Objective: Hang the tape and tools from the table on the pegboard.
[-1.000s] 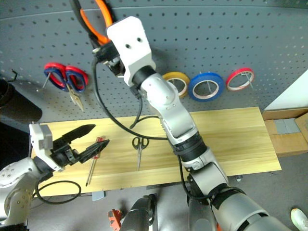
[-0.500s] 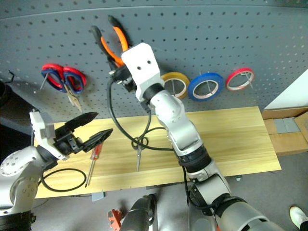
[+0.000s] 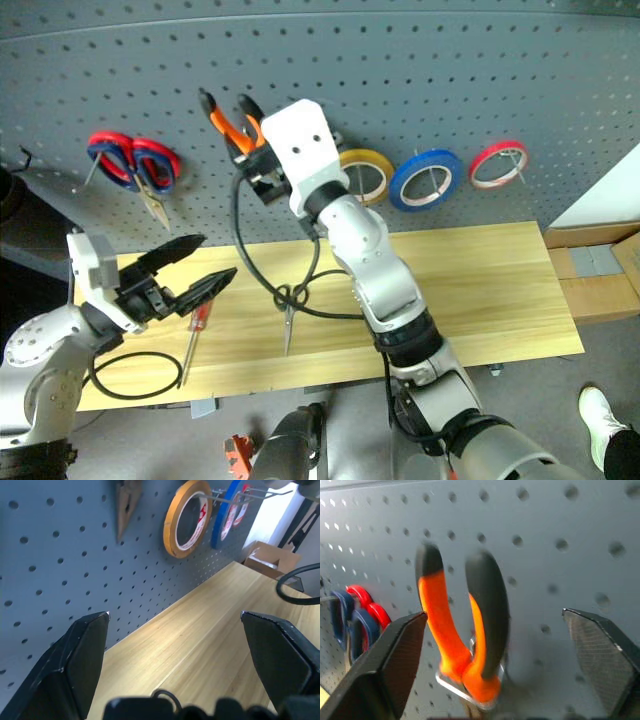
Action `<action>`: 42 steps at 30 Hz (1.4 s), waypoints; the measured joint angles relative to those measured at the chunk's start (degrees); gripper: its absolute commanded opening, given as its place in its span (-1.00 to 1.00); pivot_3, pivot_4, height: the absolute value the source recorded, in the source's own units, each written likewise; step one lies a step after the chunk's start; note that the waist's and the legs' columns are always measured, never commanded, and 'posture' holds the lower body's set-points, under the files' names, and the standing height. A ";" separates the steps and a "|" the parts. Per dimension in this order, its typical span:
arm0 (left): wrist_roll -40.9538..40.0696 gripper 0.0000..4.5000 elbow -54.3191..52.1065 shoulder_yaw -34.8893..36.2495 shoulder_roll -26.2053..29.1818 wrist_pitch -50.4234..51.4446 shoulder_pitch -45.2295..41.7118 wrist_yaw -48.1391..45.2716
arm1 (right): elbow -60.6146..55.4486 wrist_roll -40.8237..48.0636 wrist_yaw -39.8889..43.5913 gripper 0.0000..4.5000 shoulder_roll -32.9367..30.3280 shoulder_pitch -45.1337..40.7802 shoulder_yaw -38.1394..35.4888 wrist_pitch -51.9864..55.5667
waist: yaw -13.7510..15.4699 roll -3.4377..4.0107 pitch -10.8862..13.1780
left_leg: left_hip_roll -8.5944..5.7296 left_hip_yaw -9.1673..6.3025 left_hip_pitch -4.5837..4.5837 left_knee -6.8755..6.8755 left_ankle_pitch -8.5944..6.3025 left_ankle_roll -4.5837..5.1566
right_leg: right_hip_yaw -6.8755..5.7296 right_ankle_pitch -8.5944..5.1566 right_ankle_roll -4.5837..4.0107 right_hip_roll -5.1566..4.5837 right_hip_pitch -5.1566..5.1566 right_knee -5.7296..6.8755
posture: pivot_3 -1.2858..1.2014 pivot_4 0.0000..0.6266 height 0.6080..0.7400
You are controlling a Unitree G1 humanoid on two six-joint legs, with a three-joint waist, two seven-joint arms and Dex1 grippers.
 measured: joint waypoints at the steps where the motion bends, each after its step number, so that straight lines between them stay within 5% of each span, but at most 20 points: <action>1: 0.15 1.00 -0.01 -0.10 -0.03 0.00 0.07 0.21 | -2.08 1.28 0.93 0.99 -0.59 0.57 -0.71 1.69 | 0.01 0.00 0.00 | 0.00 0.00 0.00 -0.01 0.00 0.00 | 0.00 0.00 0.00 0.00 0.00 -0.01 | 0.04 0.08 1.00; 13: 5.98 1.00 -0.98 -5.86 2.04 7.12 4.87 6.33 | -21.46 29.47 18.04 0.99 -20.85 4.99 -18.29 31.45 | 0.58 0.02 0.01 | -0.01 0.02 -0.02 -0.04 -0.04 0.07 | 0.03 0.00 0.00 0.00 0.02 -0.04 | 0.02 0.13 1.00; 22: 9.35 1.00 -5.41 -9.42 1.11 15.21 8.40 14.25 | -29.15 42.49 29.69 0.99 -42.02 18.50 -20.97 41.98 | 1.36 -0.01 0.03 | 0.00 0.17 -0.04 -0.03 -0.19 0.34 | 0.09 0.01 0.03 -0.01 0.11 -0.24 | 0.01 0.19 1.00; 29: 11.96 1.00 -11.60 -14.90 -4.10 28.88 8.84 26.60 | -34.18 41.49 37.53 0.99 -53.38 28.67 -15.52 37.66 | 1.39 -0.10 0.09 | -0.03 0.23 -0.02 0.04 -0.27 0.50 | 0.17 0.06 0.12 0.00 0.19 -0.20 | 0.00 0.21 1.00; 42: 17.10 1.00 -9.55 -22.20 -15.22 38.73 1.27 39.58 | -35.78 32.68 37.63 0.99 -53.16 30.13 -5.59 27.31 | 2.47 -0.59 0.37 | -0.06 0.21 0.00 0.14 -0.19 0.35 | 0.18 0.09 0.17 0.01 0.23 -0.17 | 0.00 0.24 1.00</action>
